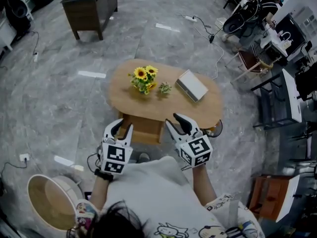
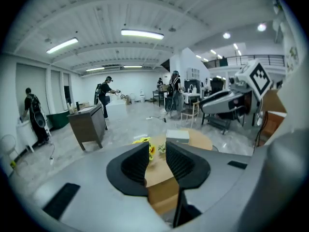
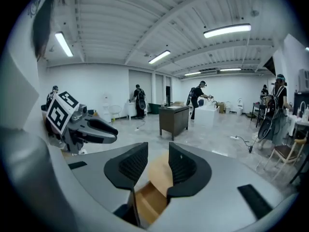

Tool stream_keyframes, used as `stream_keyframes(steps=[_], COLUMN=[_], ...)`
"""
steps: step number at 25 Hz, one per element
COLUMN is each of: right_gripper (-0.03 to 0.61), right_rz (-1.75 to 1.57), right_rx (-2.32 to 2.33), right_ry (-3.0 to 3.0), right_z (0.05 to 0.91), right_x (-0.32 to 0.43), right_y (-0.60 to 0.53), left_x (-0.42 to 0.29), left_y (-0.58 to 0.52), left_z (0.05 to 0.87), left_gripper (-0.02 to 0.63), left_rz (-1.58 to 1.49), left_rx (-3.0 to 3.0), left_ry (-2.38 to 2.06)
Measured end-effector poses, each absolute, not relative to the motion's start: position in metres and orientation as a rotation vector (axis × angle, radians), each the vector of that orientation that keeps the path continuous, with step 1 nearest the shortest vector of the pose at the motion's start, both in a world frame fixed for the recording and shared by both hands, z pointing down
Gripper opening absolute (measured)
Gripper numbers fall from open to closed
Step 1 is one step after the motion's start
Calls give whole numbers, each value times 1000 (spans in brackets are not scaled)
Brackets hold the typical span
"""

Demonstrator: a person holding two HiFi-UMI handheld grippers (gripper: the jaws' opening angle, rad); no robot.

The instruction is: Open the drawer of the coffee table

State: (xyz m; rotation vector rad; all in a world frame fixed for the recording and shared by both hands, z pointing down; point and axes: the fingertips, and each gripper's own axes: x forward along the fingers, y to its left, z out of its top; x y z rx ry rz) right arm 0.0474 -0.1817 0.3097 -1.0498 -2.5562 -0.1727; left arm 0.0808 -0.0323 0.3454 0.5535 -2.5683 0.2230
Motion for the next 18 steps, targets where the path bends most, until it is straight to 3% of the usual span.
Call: stream_keyframes(steps=[9,18], right_gripper=[27,0], right_rz=[-72,76], right_rx=[-1050,-1071], right_ry=[-2580,-2583], right_z=[306,300], right_x=[53,59], right_y=[-172,-171], left_x=[93,97], left_y=[-15,-7], left_z=[326,323], left_gripper=[62,8], left_rz=[-77,-158], left_rx=[506,483], left_ry=[-2637,-2618])
